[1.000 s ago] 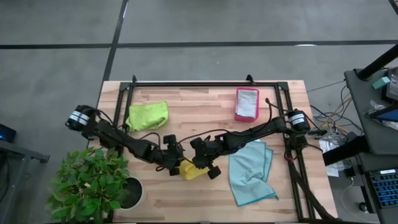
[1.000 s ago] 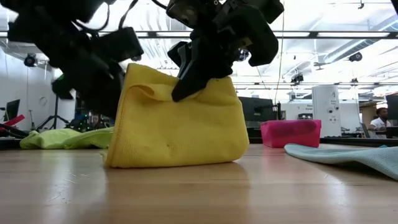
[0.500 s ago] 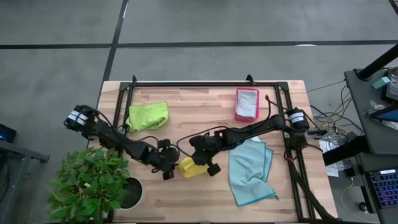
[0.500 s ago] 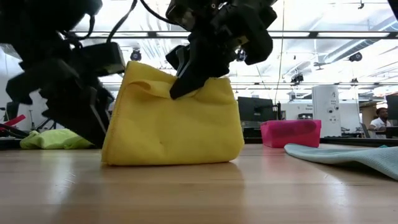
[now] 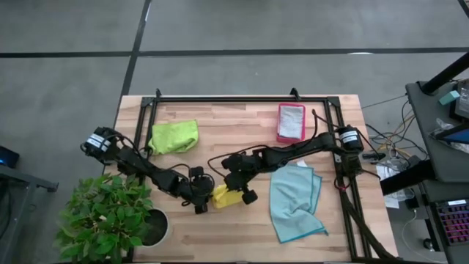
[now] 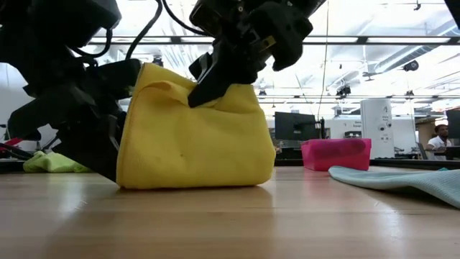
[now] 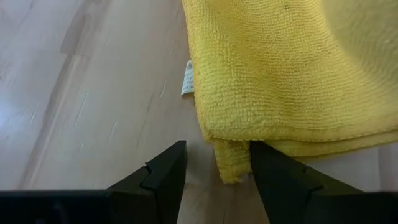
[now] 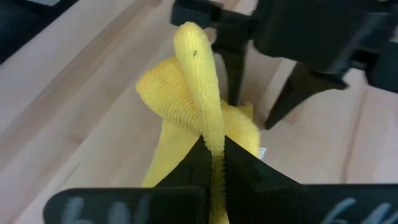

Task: Fold microfiber towels
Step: Fold the yellow microfiber towel

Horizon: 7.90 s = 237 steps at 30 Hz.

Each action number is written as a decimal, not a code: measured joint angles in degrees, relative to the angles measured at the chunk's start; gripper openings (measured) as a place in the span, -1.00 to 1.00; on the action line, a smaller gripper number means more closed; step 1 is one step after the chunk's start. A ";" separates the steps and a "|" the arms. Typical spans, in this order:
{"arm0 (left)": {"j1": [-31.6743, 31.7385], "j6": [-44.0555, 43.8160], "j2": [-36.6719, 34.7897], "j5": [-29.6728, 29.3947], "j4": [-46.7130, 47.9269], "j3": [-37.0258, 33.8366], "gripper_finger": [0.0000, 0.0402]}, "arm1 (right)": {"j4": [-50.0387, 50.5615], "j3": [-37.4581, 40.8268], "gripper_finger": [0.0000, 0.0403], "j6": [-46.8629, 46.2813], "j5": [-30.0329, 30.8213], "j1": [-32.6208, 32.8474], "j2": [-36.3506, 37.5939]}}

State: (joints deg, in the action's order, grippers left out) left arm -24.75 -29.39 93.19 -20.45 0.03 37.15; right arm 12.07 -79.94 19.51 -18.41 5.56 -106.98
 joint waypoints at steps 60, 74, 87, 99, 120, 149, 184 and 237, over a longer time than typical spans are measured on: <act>-0.11 2.75 -9.13 -2.96 9.31 1.23 0.11 | -5.05 0.74 -0.26 -7.98 6.57 -3.75 -6.95; -0.24 2.67 -14.91 -2.29 11.45 1.51 0.11 | -1.70 0.72 -0.27 -7.28 10.92 -5.09 -1.87; -0.26 -0.48 -12.60 -7.09 6.08 2.05 0.01 | 3.51 4.96 -0.75 -8.31 11.56 -3.88 3.74; 0.48 -9.50 -0.28 -12.02 5.31 1.89 -0.30 | -5.03 11.64 -0.96 -9.14 17.74 -3.74 0.09; 0.52 -4.53 -7.01 -10.77 6.89 2.05 -0.43 | -1.48 12.68 -0.96 -11.53 21.59 -2.09 6.03; -4.98 -4.75 2.69 -9.09 -9.83 3.76 -0.43 | -62.31 28.11 -0.96 -33.90 30.53 3.71 -7.08; -5.03 -7.34 3.98 -3.58 -9.49 3.69 -0.43 | -40.88 30.70 -0.96 -30.86 13.33 6.47 3.04; -3.10 2.65 0.03 -15.06 -5.38 3.03 -0.43 | -36.04 30.81 -0.96 -28.84 27.61 2.81 8.94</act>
State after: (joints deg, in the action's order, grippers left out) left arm -27.85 -26.73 93.22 -35.50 -5.35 40.18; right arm -23.97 -49.12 -9.33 9.20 8.37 -98.04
